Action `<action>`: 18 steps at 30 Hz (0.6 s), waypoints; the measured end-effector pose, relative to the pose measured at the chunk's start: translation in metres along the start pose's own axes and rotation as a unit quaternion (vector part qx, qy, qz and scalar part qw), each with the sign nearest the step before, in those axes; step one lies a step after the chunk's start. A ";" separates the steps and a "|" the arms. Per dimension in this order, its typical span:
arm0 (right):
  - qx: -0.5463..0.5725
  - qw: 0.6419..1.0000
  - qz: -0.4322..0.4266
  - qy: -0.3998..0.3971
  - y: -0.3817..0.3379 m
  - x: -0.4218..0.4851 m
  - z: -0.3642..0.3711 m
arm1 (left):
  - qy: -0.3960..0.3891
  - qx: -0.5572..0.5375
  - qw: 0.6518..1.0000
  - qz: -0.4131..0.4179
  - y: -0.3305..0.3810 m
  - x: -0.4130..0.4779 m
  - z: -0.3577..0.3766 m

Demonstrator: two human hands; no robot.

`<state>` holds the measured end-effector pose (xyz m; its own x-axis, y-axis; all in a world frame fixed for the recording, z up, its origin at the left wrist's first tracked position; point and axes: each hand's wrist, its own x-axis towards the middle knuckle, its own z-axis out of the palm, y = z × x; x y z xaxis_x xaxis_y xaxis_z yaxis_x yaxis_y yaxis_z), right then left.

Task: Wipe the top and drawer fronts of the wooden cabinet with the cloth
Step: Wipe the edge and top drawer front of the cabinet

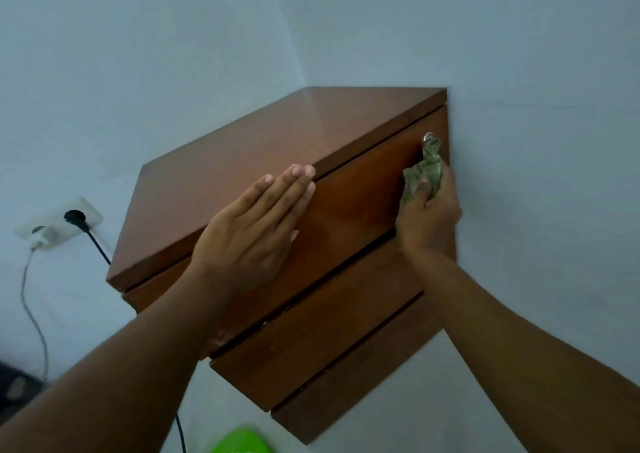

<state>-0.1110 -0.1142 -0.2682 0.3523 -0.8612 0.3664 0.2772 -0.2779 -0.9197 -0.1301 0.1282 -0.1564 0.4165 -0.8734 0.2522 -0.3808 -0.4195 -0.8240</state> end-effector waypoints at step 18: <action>-0.026 0.959 -0.250 -0.129 -0.031 -0.065 0.058 | 0.016 -0.009 1.000 -0.016 -0.008 -0.041 0.009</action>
<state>-0.0908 -0.0244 -0.2553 0.3988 -0.4826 0.7798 0.4265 -0.6552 -0.6236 -0.1366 0.1699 -0.1650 0.4021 -0.8666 0.2956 -0.3817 -0.4521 -0.8062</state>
